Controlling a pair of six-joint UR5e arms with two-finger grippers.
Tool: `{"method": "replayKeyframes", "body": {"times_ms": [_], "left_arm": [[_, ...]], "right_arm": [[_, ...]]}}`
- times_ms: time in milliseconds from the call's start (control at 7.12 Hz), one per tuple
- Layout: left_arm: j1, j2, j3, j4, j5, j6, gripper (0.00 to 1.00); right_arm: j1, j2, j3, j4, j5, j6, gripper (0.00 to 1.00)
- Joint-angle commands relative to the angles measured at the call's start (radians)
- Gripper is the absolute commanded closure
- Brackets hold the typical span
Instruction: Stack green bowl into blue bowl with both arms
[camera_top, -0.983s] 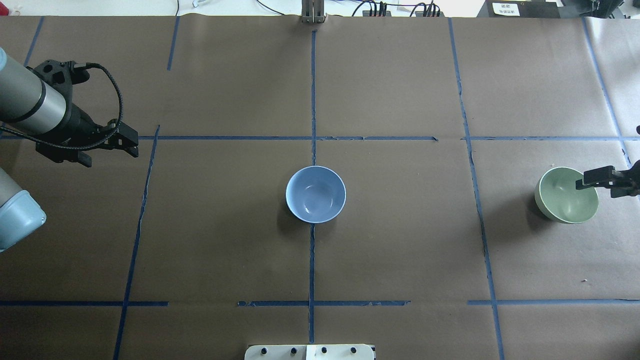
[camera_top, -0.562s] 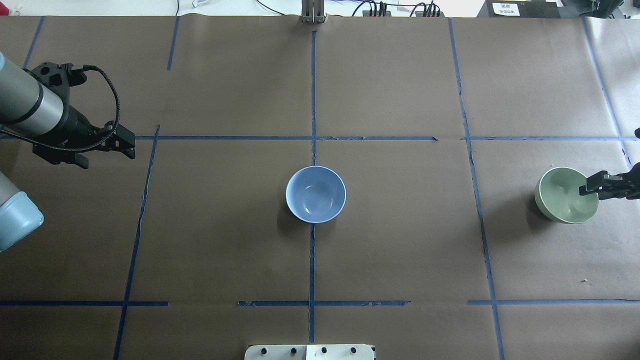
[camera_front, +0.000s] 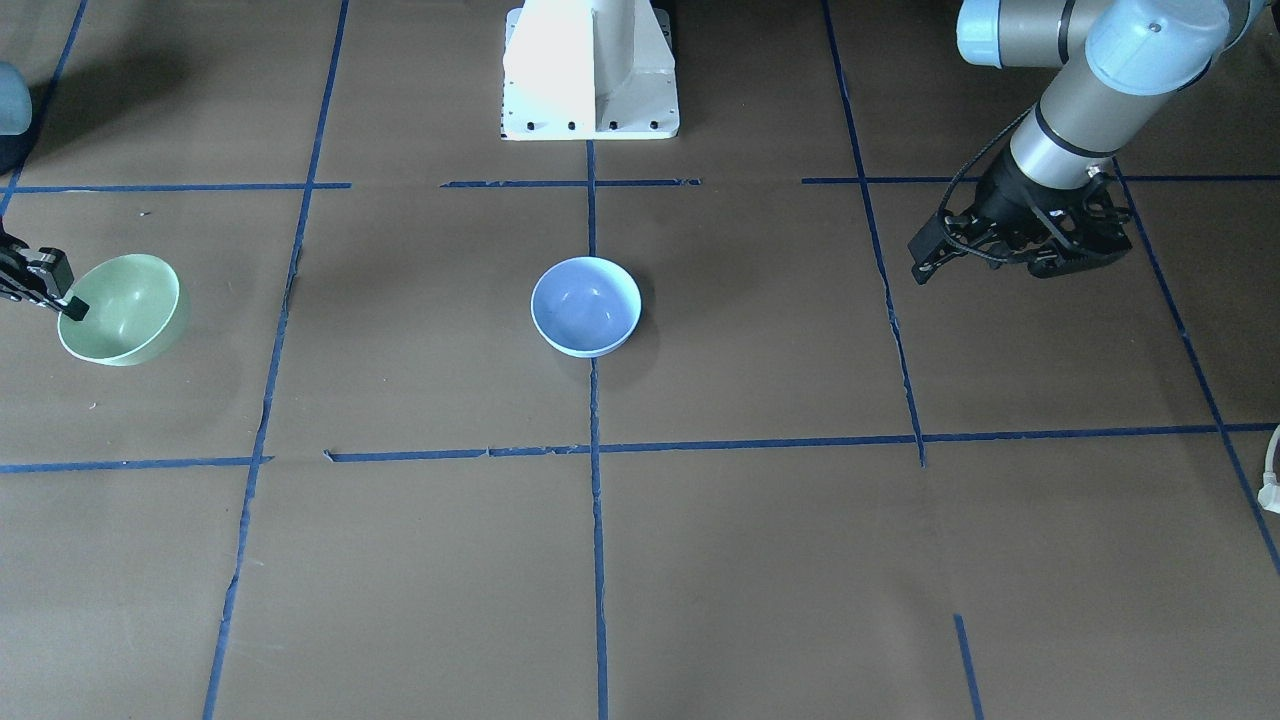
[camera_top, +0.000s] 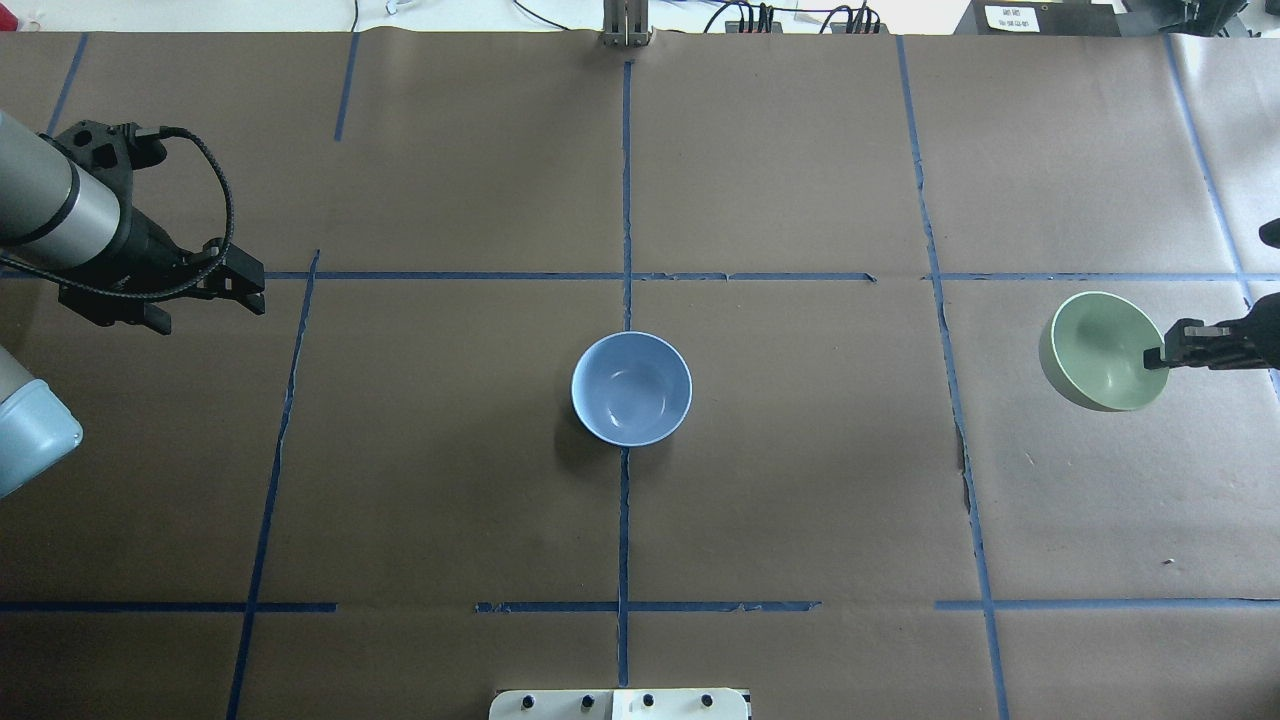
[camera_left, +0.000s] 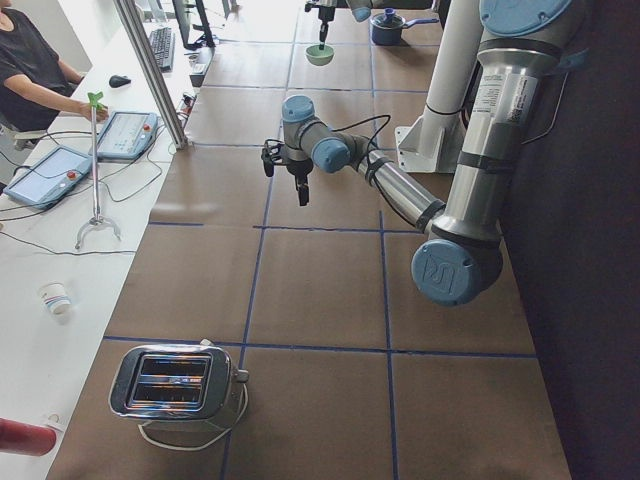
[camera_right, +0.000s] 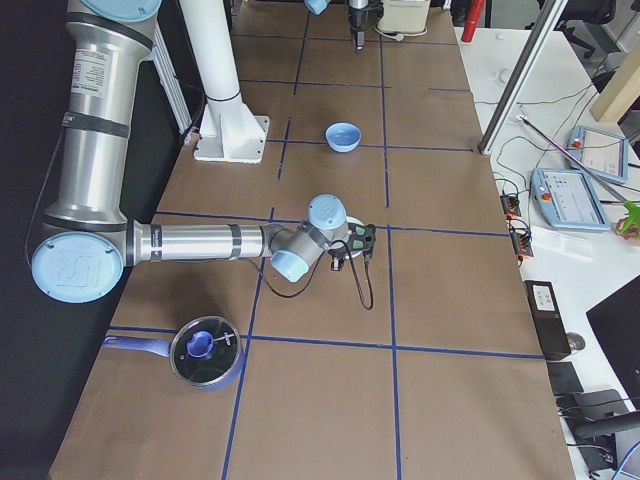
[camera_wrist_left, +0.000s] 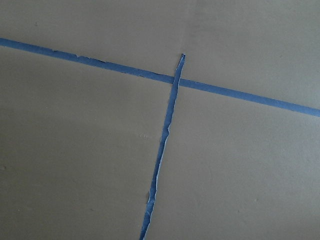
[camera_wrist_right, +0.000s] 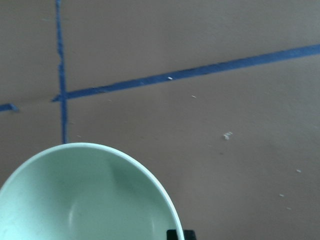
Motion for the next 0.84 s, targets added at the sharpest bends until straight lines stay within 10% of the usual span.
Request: {"method": "replayKeyframes", "body": {"times_ms": [0, 421, 702], "left_arm": [[-0.063, 0.054, 0.0, 0.012, -0.001, 0.155, 0.0], [-0.204, 0.114, 0.049, 0.052, -0.001, 0.486, 0.0], [-0.299, 0.132, 0.141, 0.046, -0.002, 0.739, 0.0]], "right_arm": [[0.002, 0.179, 0.059, -0.014, 0.014, 0.192, 1.0], [-0.1, 0.415, 0.062, -0.15, -0.006, 0.208, 1.0], [-0.308, 0.509, 0.06, -0.151, -0.234, 0.347, 1.0]]}}
